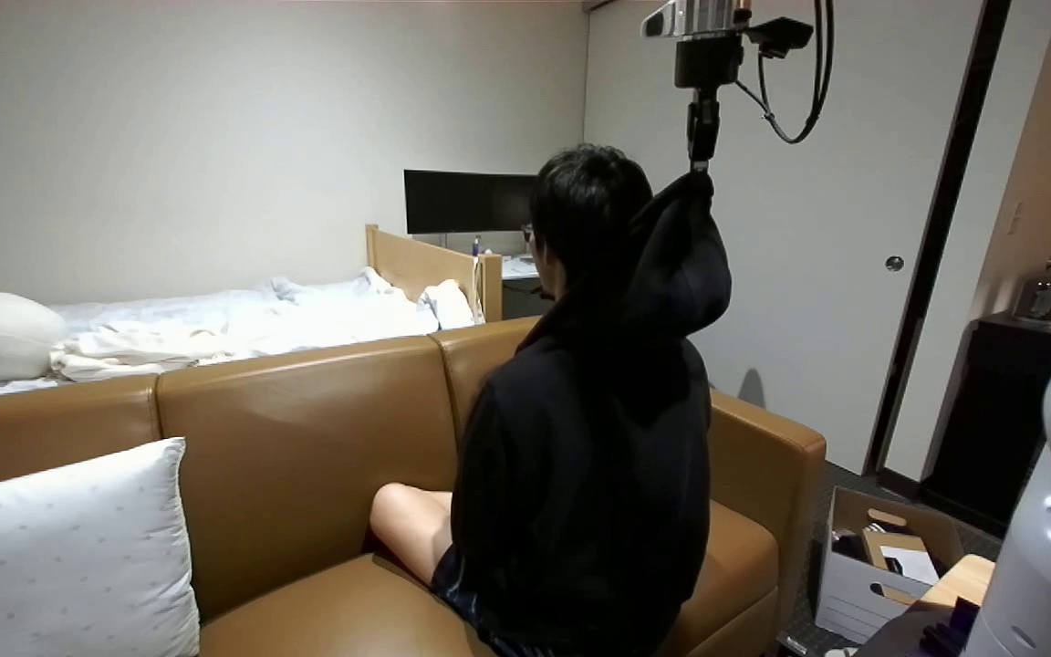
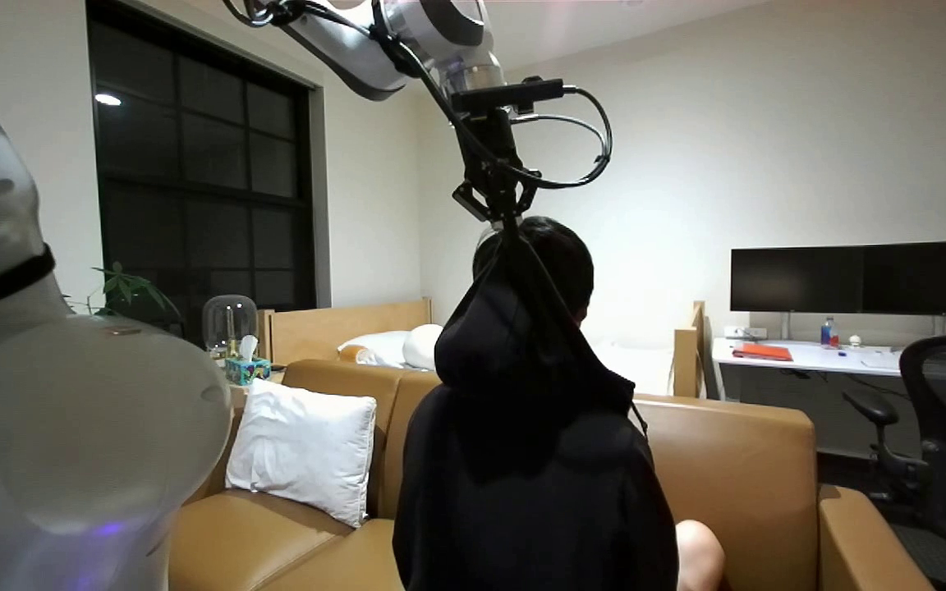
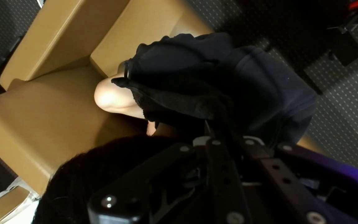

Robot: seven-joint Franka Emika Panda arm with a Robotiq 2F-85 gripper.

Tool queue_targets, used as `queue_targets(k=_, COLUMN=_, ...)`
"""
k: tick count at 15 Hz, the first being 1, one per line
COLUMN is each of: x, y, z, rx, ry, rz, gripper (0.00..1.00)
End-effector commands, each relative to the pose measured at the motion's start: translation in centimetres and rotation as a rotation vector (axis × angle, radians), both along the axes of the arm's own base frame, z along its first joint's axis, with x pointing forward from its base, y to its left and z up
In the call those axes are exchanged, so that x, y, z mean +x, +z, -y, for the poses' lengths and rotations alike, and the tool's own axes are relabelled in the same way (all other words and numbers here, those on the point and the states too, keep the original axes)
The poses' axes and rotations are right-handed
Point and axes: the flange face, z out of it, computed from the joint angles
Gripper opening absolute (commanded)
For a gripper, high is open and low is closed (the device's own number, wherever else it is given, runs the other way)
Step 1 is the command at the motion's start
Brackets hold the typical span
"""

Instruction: Put the hood of the hoodie on the head of the person.

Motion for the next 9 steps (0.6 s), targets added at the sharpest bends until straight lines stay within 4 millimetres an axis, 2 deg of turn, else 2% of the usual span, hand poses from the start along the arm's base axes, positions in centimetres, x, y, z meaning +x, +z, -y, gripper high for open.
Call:
queue_targets(k=1, x=0.2, y=-0.4, z=-0.4, rx=-0.012, ry=-0.008, rz=-0.002, gripper=0.02)
queue_targets(k=6, x=2.1, y=0.3, z=-1.8, rx=-0.054, ry=-0.003, rz=0.025, gripper=0.02)
queue_targets(k=9, x=3.0, y=2.1, z=-2.4, rx=-0.077, ry=-0.005, rz=0.075, gripper=0.02)
